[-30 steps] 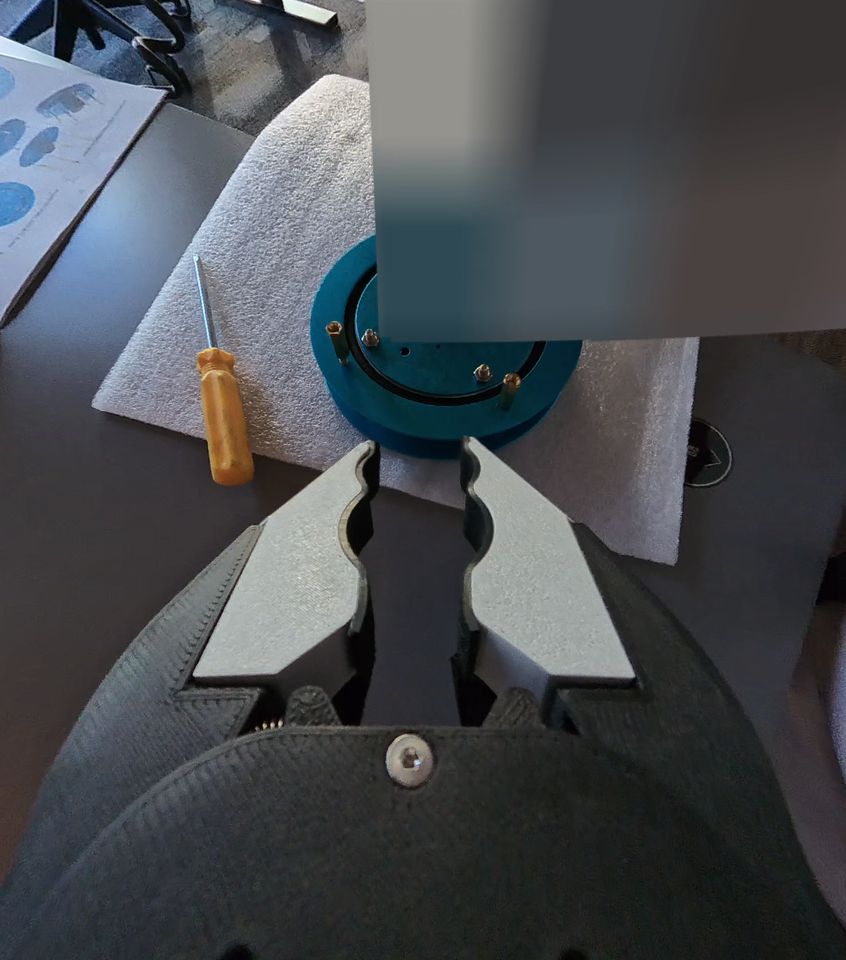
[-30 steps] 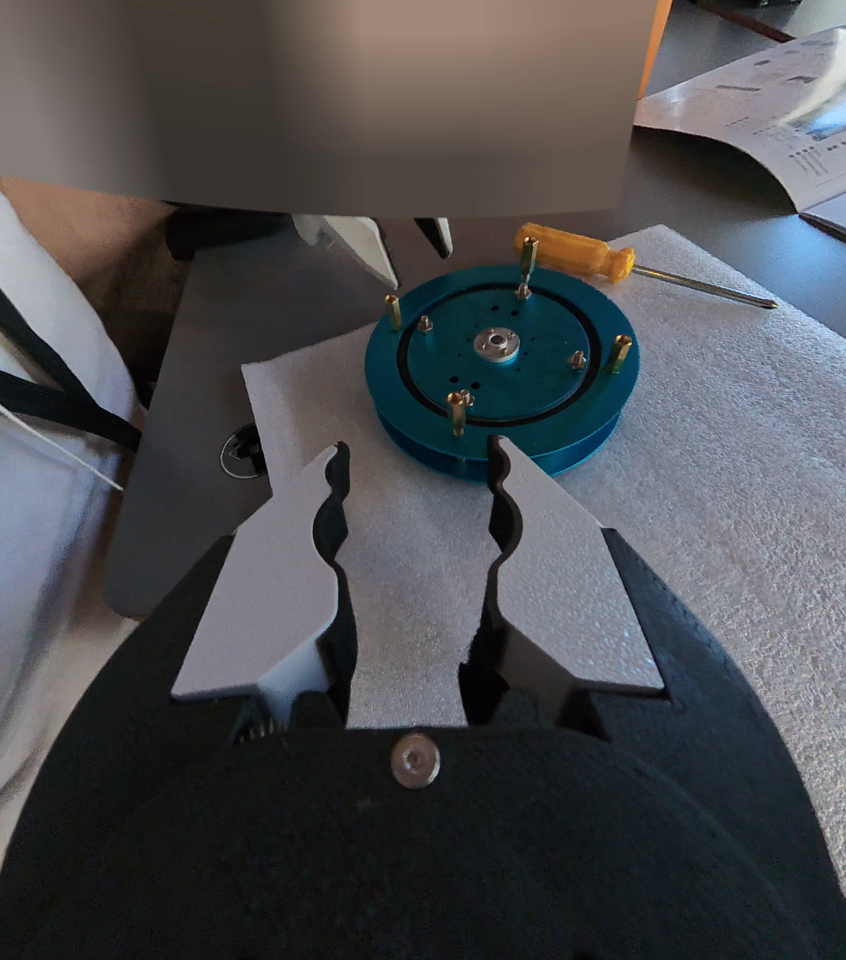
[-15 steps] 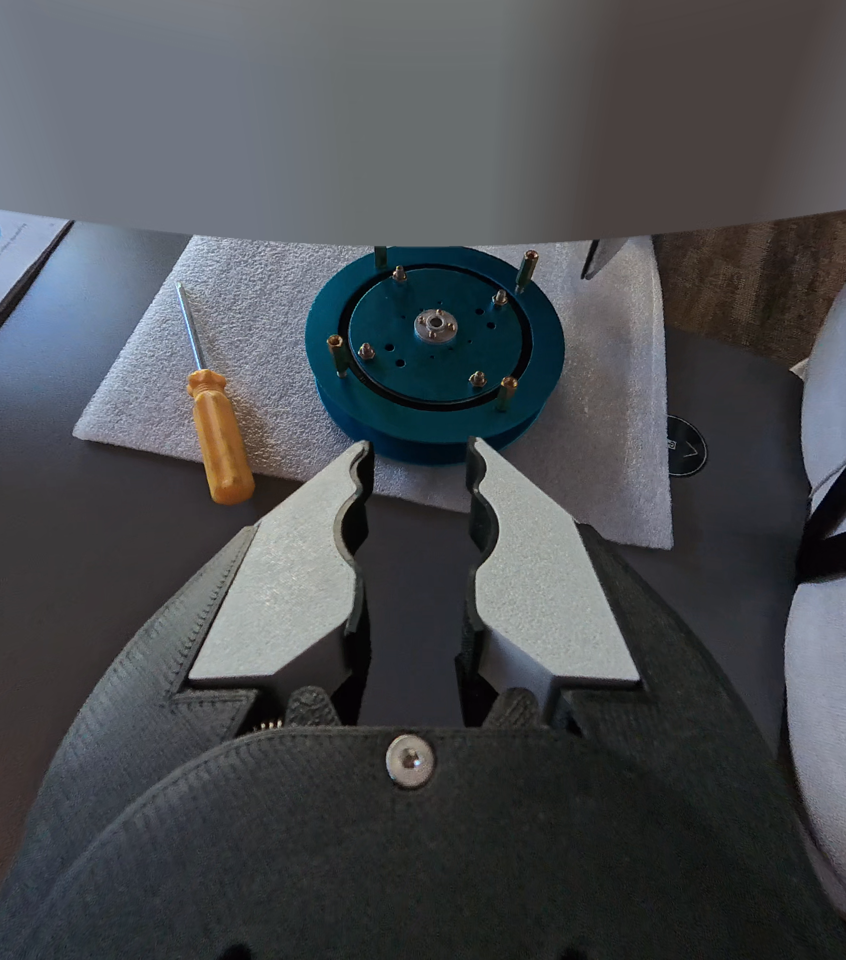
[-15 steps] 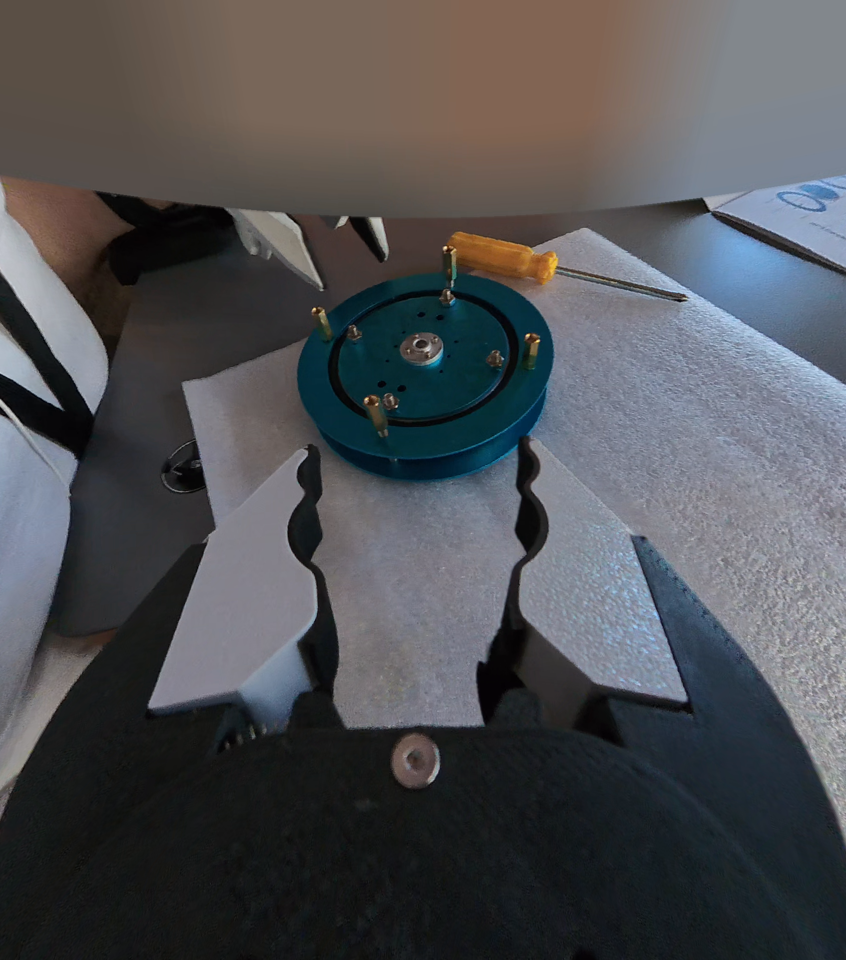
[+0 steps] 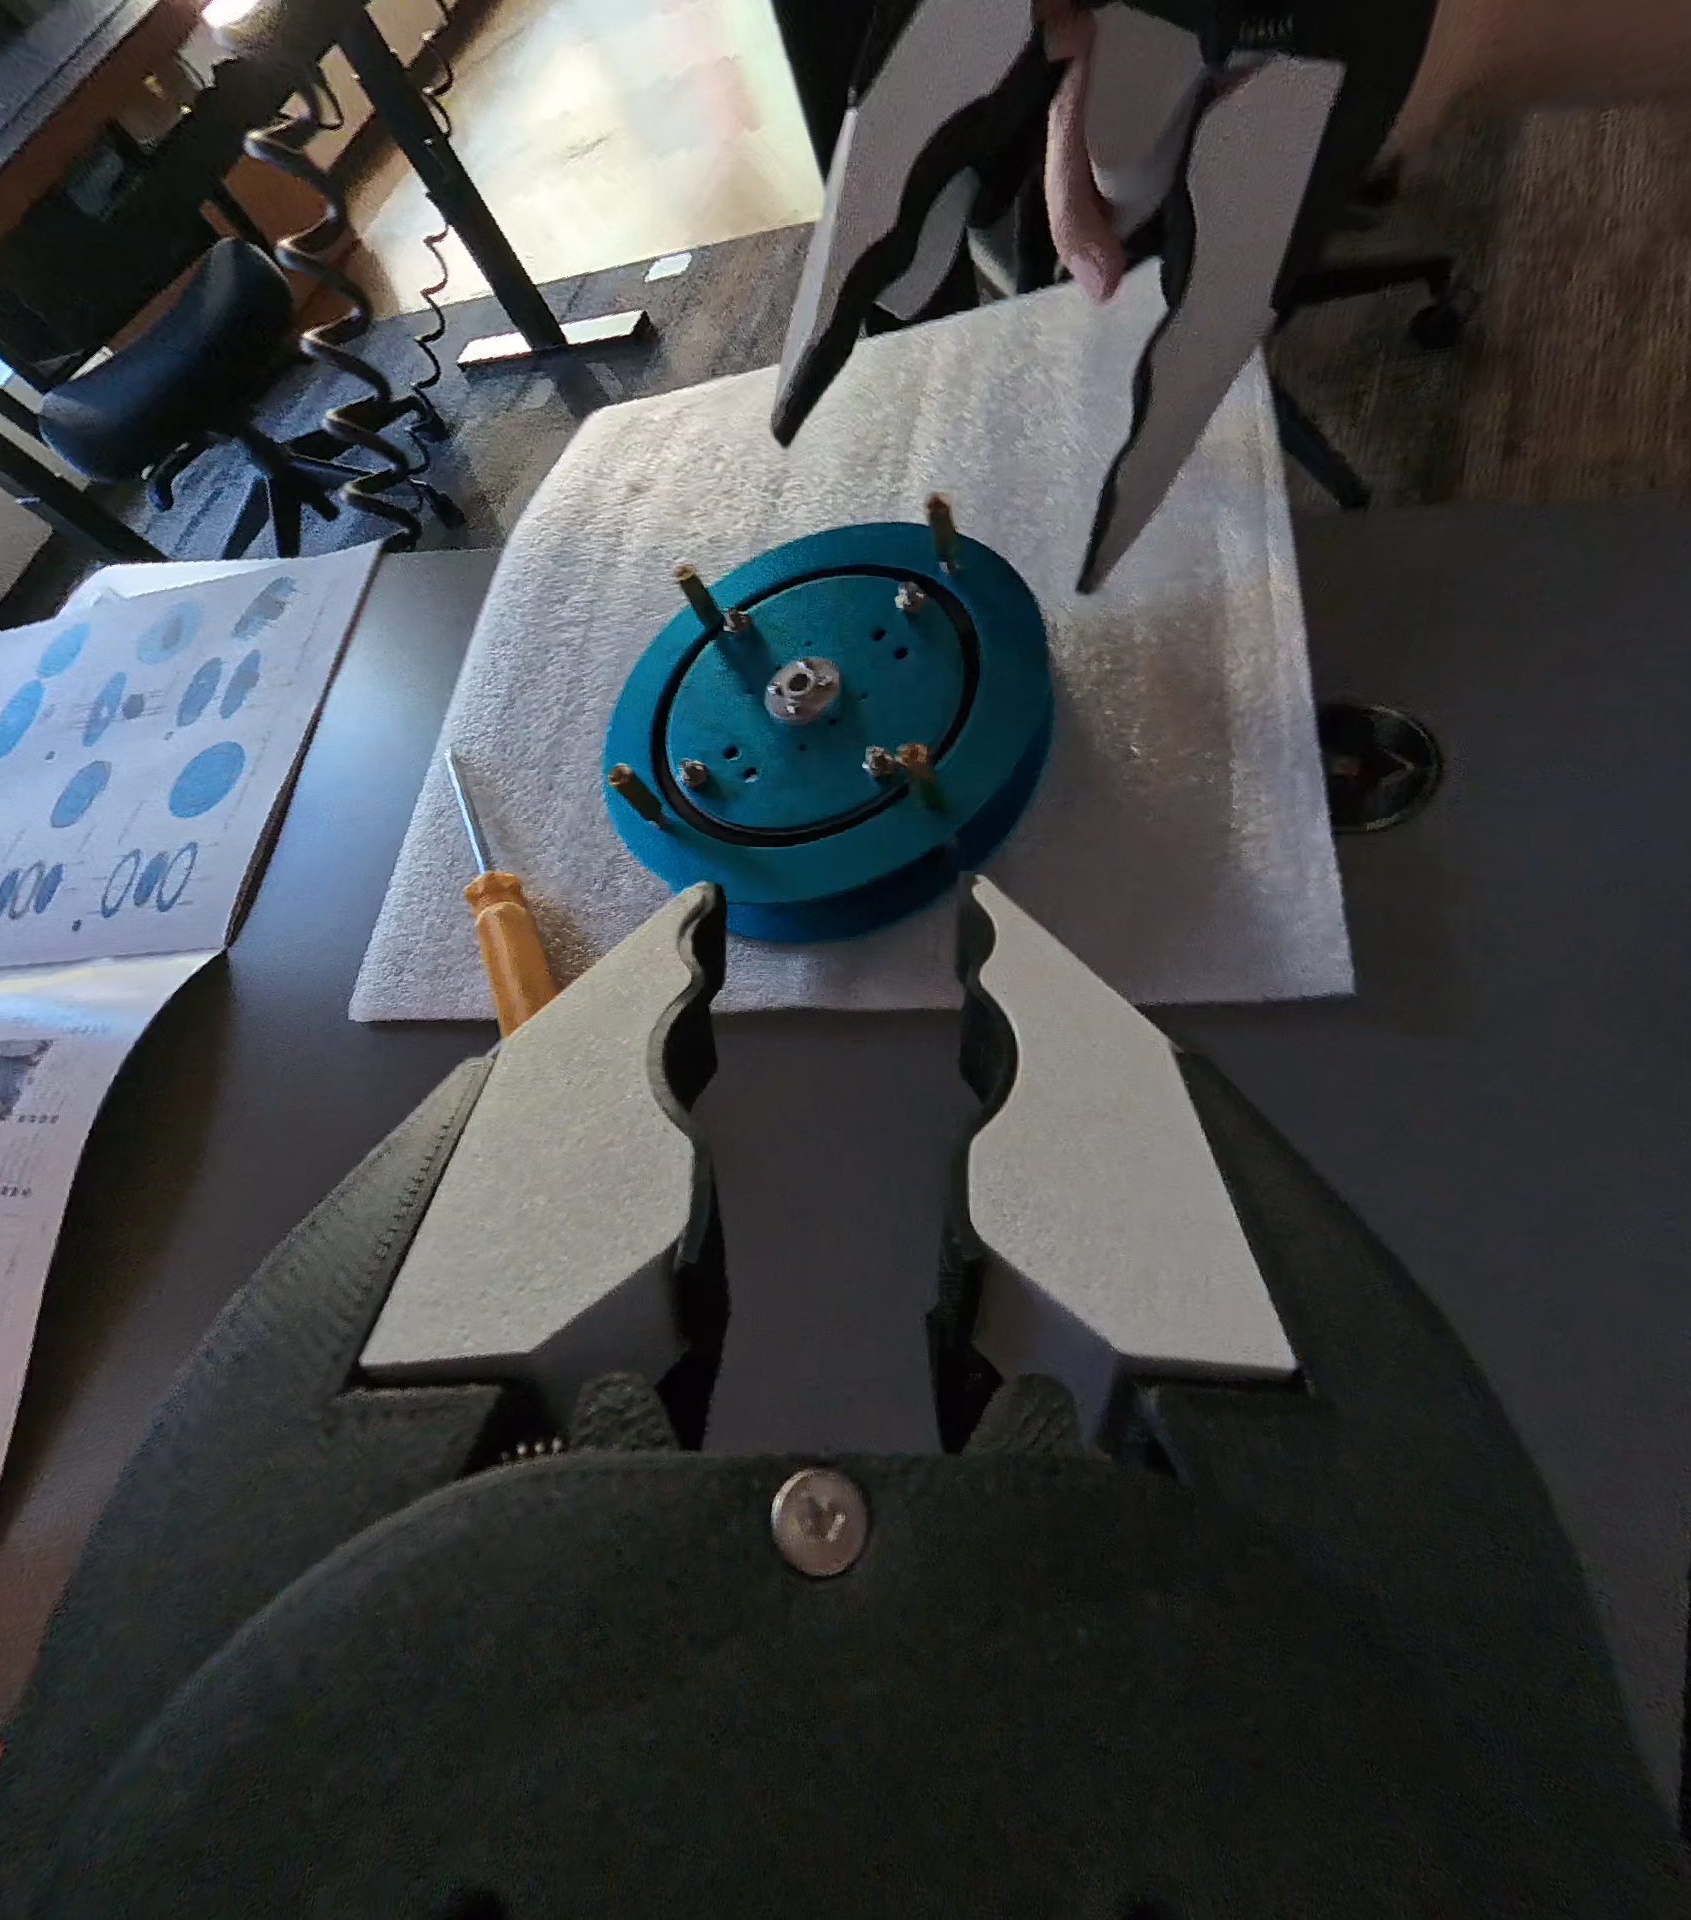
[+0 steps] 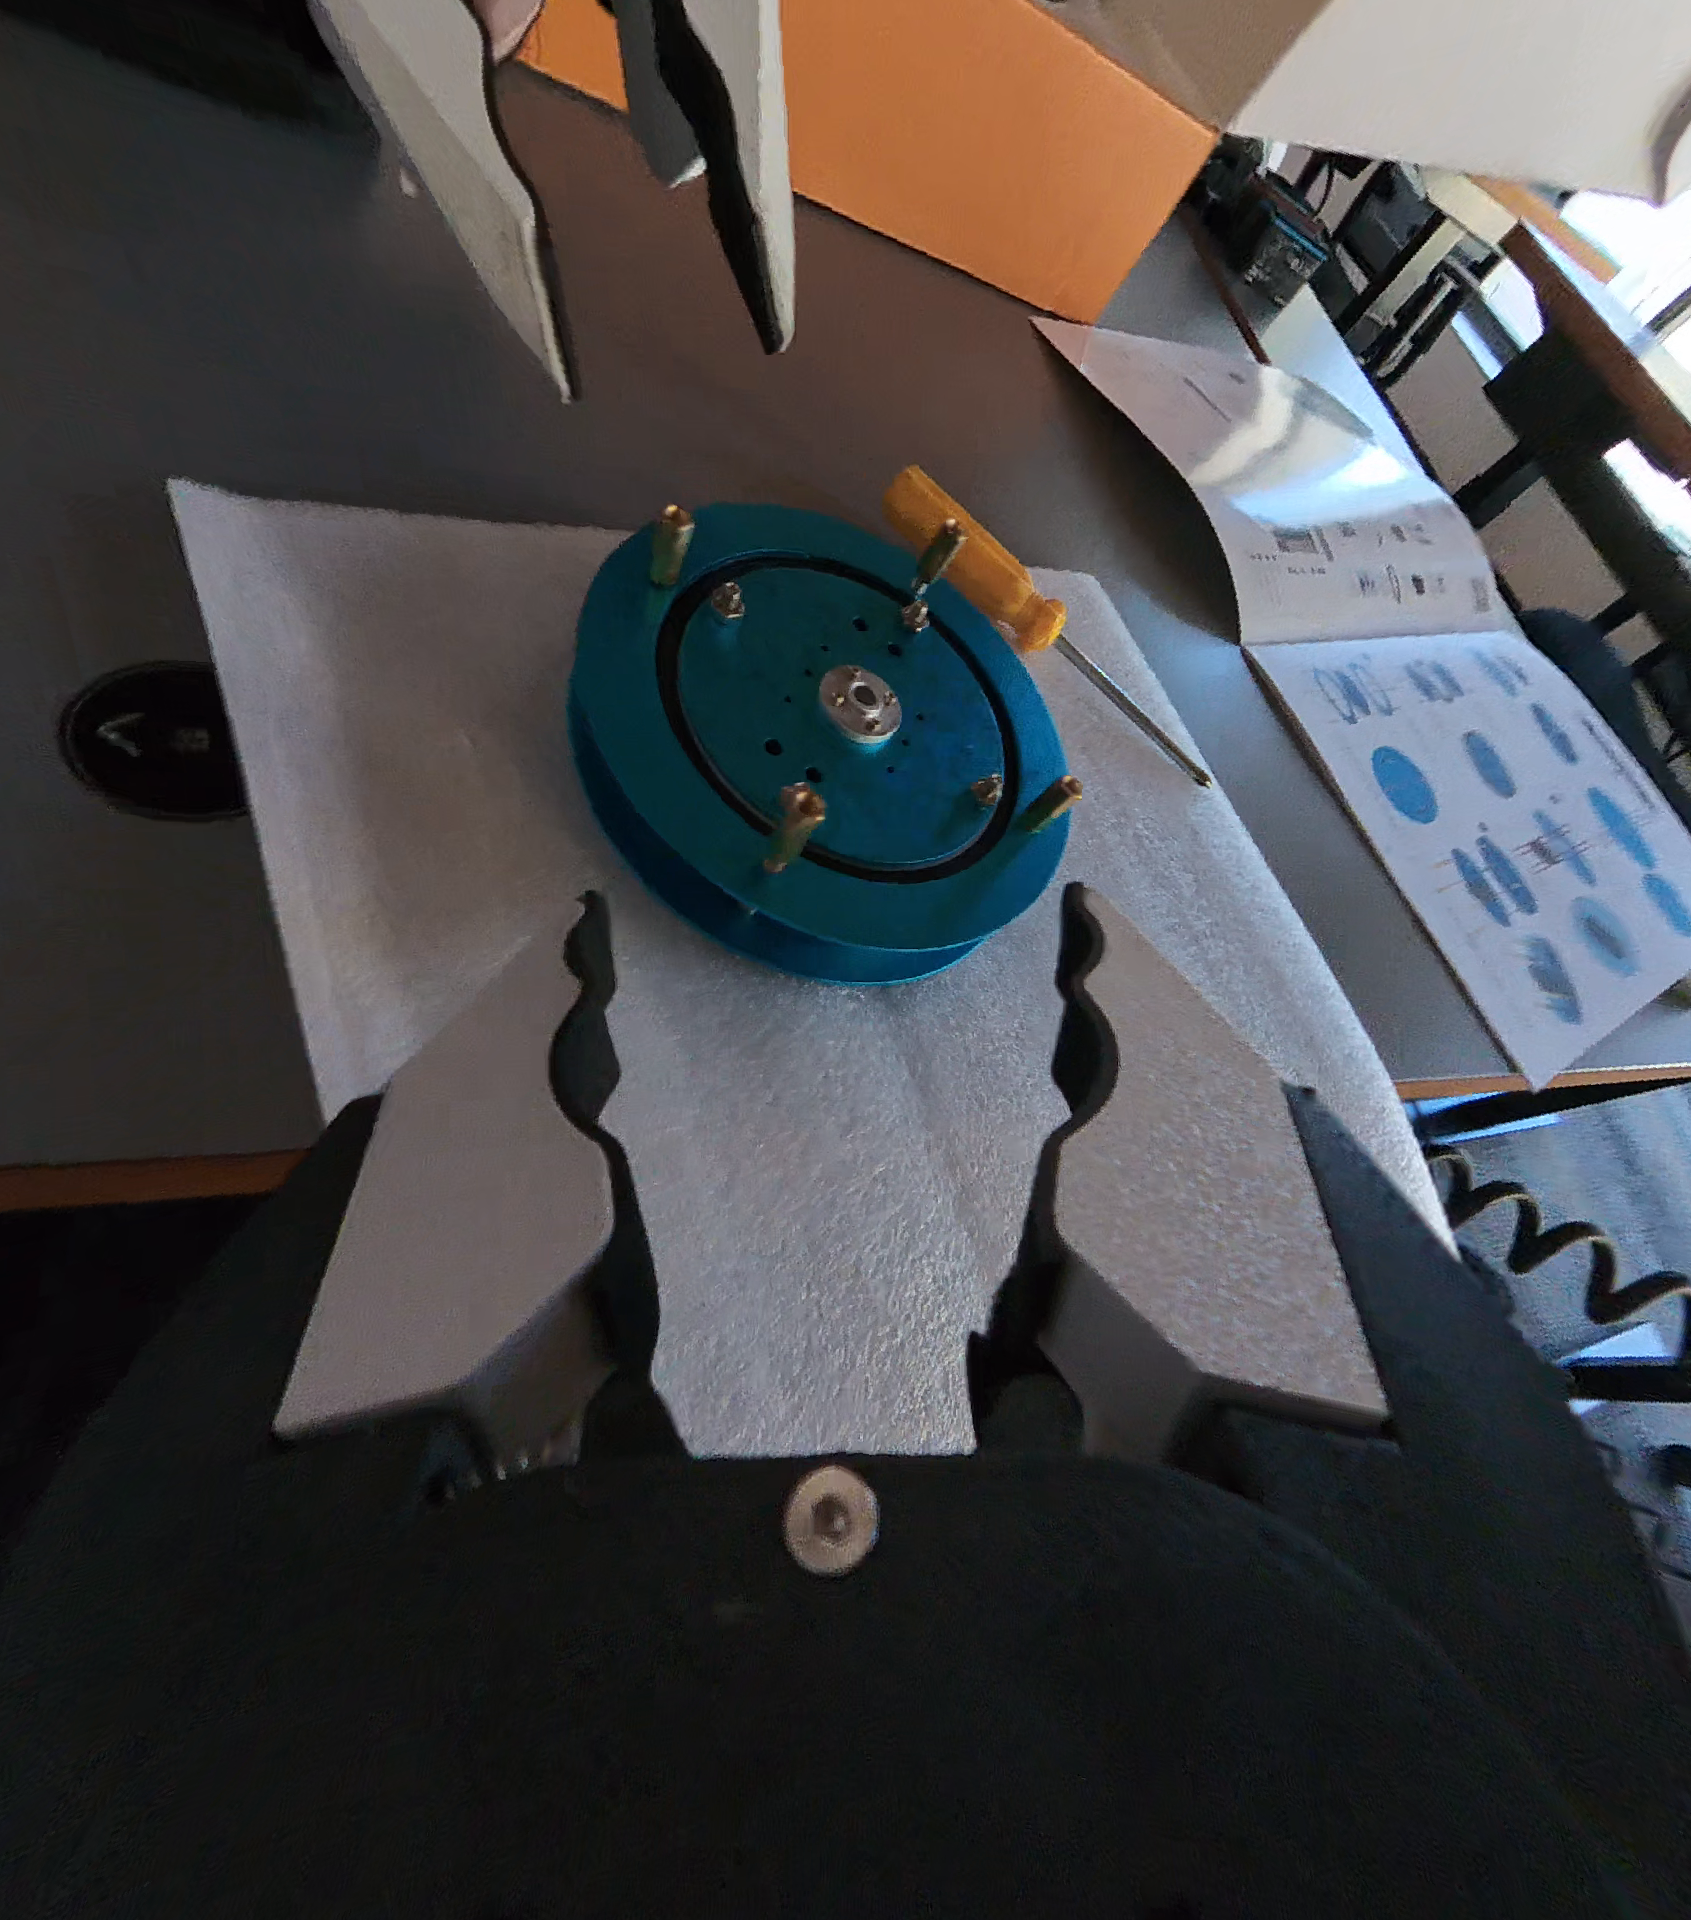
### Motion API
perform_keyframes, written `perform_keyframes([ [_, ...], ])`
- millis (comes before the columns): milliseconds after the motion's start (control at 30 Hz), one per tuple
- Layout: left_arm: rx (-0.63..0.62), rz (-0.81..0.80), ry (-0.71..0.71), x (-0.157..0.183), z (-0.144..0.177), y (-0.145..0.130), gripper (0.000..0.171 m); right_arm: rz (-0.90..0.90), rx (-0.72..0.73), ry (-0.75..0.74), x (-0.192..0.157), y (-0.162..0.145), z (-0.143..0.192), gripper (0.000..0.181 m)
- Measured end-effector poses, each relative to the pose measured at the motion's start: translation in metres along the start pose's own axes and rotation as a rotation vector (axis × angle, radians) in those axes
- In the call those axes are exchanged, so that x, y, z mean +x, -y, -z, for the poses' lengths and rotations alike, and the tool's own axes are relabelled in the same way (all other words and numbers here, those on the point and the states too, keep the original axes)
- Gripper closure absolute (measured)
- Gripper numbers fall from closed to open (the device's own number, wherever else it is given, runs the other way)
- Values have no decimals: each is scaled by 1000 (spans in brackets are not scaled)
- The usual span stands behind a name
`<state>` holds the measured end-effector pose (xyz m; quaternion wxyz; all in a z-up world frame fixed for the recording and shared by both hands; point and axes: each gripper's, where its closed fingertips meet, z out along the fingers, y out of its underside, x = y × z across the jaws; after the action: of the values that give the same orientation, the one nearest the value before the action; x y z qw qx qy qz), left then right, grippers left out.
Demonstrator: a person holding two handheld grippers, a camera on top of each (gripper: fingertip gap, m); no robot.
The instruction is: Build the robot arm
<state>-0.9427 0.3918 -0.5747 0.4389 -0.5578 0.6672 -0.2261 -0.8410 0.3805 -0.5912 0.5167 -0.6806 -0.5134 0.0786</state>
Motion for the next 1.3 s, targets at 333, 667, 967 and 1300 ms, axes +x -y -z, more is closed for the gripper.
perform_keyframes([
  [333, -152, -322, 233, -4, -3, 2, 119, 35, -592, -459, 45, -39, 61, 142],
  [667, -285, -420, 365, 6, 9, 22, 110, -145, -757, -607, 16, -47, 98, 139],
  [967, -345, -465, 359, 12, 8, 11, 112, -96, -764, -621, 16, -34, 102, 139],
  [1300, -385, -625, 379, -7, -7, -11, 137, -17, -629, -429, 4, -32, 68, 124],
])
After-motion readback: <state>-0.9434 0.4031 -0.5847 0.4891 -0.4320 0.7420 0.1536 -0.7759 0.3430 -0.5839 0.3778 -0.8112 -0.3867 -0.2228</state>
